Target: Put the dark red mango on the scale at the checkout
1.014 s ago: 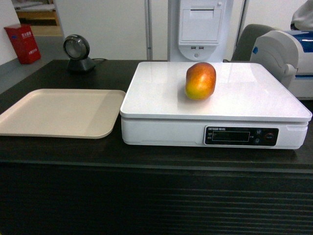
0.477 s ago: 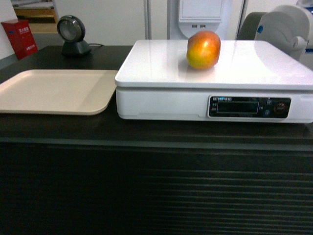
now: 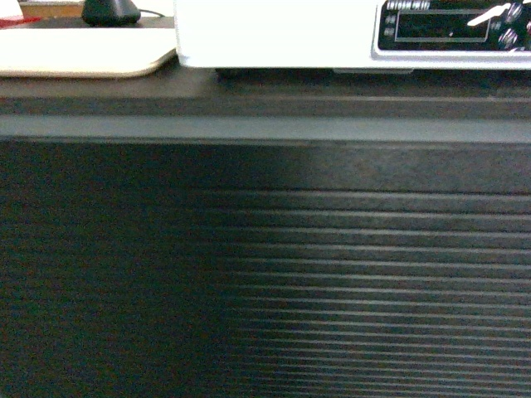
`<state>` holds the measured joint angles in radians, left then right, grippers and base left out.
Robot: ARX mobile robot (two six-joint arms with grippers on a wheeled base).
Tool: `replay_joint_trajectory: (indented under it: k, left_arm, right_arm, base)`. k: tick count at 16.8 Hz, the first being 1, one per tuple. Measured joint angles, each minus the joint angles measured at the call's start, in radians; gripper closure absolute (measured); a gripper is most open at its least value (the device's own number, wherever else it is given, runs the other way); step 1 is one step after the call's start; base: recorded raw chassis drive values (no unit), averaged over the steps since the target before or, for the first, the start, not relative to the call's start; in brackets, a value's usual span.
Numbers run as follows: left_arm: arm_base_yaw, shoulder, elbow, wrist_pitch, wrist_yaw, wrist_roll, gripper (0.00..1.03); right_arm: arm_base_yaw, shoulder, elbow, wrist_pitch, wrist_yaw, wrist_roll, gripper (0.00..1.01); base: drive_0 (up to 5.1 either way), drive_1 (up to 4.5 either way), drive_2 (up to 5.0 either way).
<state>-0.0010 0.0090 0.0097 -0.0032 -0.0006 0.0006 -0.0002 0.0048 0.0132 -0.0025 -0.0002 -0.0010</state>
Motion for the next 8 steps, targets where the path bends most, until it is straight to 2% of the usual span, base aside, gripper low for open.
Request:
replay_joint_trajectory:
  k: [8]
  left_arm:
    - [0.000,0.000,0.000,0.000,0.000,0.000,0.05]
  right_arm:
    - [0.000,0.000,0.000,-0.001,0.000,0.000,0.03]
  base:
    - [0.0,0.00,0.0]
